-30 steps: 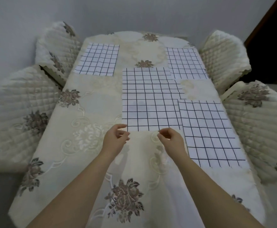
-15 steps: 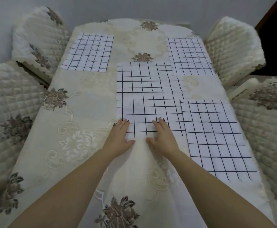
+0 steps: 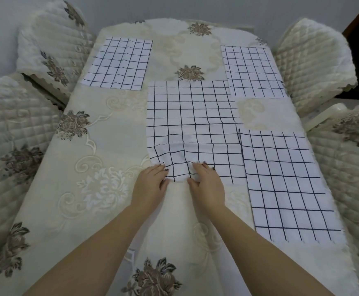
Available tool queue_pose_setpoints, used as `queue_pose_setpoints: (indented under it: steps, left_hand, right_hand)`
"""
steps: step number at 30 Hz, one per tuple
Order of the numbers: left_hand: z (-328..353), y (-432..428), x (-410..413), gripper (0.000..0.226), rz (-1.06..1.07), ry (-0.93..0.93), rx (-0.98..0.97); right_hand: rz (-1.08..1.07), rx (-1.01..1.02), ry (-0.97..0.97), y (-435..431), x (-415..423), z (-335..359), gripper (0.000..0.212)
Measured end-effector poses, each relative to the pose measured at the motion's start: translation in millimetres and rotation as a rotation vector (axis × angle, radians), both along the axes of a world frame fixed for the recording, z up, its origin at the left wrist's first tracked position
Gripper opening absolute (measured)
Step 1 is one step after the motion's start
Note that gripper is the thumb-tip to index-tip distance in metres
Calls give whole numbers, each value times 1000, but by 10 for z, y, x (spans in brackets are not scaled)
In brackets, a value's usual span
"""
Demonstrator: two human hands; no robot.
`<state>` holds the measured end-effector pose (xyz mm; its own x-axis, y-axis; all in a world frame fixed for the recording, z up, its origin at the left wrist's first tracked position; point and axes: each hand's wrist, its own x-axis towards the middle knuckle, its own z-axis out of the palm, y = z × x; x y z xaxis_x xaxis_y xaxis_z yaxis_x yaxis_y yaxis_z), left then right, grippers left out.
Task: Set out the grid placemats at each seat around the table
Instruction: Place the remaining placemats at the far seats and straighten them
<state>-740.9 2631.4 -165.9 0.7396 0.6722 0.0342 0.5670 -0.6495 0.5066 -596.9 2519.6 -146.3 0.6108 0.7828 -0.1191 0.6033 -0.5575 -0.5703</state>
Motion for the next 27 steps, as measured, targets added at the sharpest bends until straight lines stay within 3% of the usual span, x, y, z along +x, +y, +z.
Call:
queue_pose_setpoints:
  steps: [7, 12, 15, 19, 21, 27]
  left_hand:
    - [163, -31, -59, 29, 104, -154, -17]
    - [385, -40, -71, 6, 207, -243, -76]
    - [549, 2, -103, 9, 243, -287, -92]
    - [798, 80, -178, 10, 248, -346, -71]
    - [901, 110, -216, 2, 234, -349, -33]
    - [1297, 188, -352, 18, 275, -394, 24]
  right_hand:
    - [33, 7, -53, -69, -55, 49, 42]
    - [22, -18, -83, -200, -14, 89, 57]
    - [-30, -9, -104, -278, 82, 172, 51]
    - [-114, -23, -143, -379, 265, 309, 26]
    - [-125, -30, -142, -415, 326, 405, 27]
    - [-207, -9, -128, -550, 495, 715, 35]
